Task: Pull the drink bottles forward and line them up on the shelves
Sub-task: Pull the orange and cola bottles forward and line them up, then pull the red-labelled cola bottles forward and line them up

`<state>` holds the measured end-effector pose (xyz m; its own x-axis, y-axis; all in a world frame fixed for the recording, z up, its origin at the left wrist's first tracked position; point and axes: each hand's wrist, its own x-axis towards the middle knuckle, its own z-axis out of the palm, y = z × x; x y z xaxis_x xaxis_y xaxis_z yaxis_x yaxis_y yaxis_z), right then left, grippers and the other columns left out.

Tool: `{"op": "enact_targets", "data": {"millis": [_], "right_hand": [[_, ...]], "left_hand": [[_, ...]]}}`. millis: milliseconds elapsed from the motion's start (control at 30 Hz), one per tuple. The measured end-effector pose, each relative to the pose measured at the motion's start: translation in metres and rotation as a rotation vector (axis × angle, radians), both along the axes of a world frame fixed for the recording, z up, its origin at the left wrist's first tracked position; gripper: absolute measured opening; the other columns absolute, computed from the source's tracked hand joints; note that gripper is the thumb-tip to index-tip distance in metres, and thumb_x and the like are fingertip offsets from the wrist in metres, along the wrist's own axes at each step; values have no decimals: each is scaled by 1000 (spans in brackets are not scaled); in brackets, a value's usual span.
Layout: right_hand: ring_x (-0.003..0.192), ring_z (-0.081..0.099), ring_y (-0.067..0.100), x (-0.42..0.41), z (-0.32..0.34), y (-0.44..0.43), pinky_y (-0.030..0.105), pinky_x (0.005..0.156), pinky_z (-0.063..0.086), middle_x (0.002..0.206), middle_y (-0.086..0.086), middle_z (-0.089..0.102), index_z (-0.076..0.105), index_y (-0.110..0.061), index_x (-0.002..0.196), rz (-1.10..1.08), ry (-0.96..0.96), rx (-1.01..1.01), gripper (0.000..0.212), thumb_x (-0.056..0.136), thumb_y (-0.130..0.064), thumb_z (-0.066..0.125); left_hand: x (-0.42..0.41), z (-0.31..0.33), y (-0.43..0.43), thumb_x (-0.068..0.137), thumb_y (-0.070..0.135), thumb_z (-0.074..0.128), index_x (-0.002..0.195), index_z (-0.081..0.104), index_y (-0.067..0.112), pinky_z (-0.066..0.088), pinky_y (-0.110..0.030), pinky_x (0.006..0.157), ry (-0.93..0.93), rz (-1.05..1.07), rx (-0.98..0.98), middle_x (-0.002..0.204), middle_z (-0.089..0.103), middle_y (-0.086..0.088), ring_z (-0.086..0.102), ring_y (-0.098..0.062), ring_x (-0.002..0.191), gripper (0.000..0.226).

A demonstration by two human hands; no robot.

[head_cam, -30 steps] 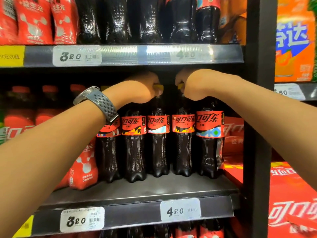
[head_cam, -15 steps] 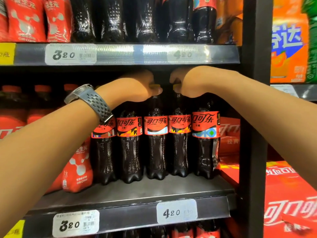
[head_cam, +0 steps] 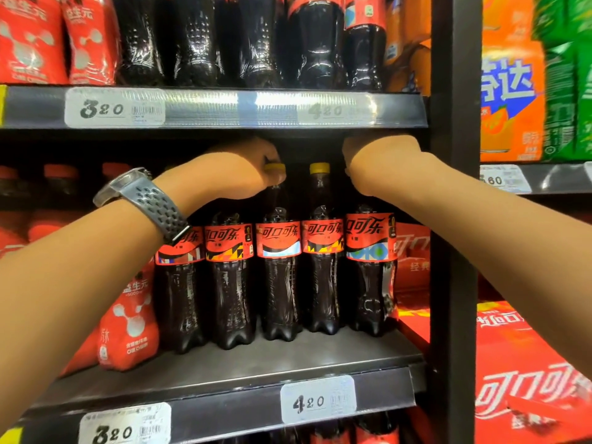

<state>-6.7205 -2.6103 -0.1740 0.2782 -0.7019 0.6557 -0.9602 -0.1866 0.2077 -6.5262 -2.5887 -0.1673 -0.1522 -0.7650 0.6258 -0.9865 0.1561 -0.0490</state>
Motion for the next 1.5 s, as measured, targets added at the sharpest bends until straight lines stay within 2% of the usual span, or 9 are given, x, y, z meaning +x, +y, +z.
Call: {"op": "enact_targets", "data": {"millis": [200, 400, 600, 733, 867, 1033, 1267, 1400, 1500], "right_hand": [[112, 52, 39, 2, 2, 6, 42, 81, 44, 124, 15, 55, 53, -8, 122, -7, -22, 20, 31, 92, -16, 57], [76, 47, 29, -2, 4, 6, 37, 69, 44, 71, 4, 40, 53, -7, 108, 26, -42, 77, 19, 91, -12, 57], [93, 58, 32, -5, -13, 24, 33, 64, 36, 106, 9, 60, 56, -14, 112, 14, 102, -123, 21, 92, -18, 55], [94, 57, 23, -23, -28, 51, 30, 67, 32, 100, -2, 61, 58, -24, 101, 240, 241, -283, 19, 93, -38, 49], [70, 61, 3, -40, -4, 89, 24, 59, 46, 71, -16, 64, 66, -31, 86, 620, -60, -57, 31, 84, -56, 46], [74, 62, 3, -55, 60, 80, 24, 70, 46, 78, -11, 70, 69, -24, 90, 750, -337, -422, 13, 88, -28, 58], [103, 59, 31, -33, 151, 45, 32, 79, 44, 111, 15, 65, 56, -5, 120, 559, -480, -410, 31, 90, -10, 49], [93, 59, 31, -15, 186, 25, 27, 64, 39, 100, 17, 57, 54, -5, 97, 521, -669, -246, 10, 90, -9, 49], [111, 54, 34, -5, 208, 6, 35, 91, 45, 120, 20, 56, 58, 0, 113, 505, -809, -171, 28, 90, -14, 51]], "left_hand": [[4, -4, 1, 91, 36, 56, 102, 64, 23, 47, -32, 77, 42, -38, -25, 97, 64, -5, 59, -25, 86, 19], [0, -8, 1, 92, 37, 54, 101, 63, 26, 44, -30, 71, 97, -37, -41, 95, 65, -2, 58, -21, 79, 16], [-11, -28, 32, 94, 47, 44, 140, 39, 26, 42, -35, 90, -98, 195, -112, 133, 52, -8, 51, -31, 117, 50], [-23, -45, 76, 92, 53, 39, 107, 52, 27, 41, -31, 70, -311, 184, -257, 102, 59, 3, 58, -21, 97, 33], [-41, -23, 119, 86, 60, 41, 104, 56, 41, 52, -29, 72, -129, -159, -190, 91, 66, 23, 62, 1, 84, 30], [-49, 42, 124, 88, 40, 53, 91, 64, 34, 49, -27, 64, 1, -352, -578, 73, 64, 19, 59, 1, 72, 13], [-48, 146, 77, 87, 28, 59, 114, 63, 21, 45, -37, 93, -64, -140, -716, 110, 66, 1, 59, -20, 105, 28], [-52, 181, 47, 89, 40, 55, 125, 55, 16, 42, -39, 99, -58, -32, -682, 124, 60, -4, 52, -24, 119, 43], [-58, 196, 31, 89, 50, 50, 125, 53, 16, 41, -40, 98, -55, 1, -701, 123, 61, -6, 54, -27, 116, 50]]}}
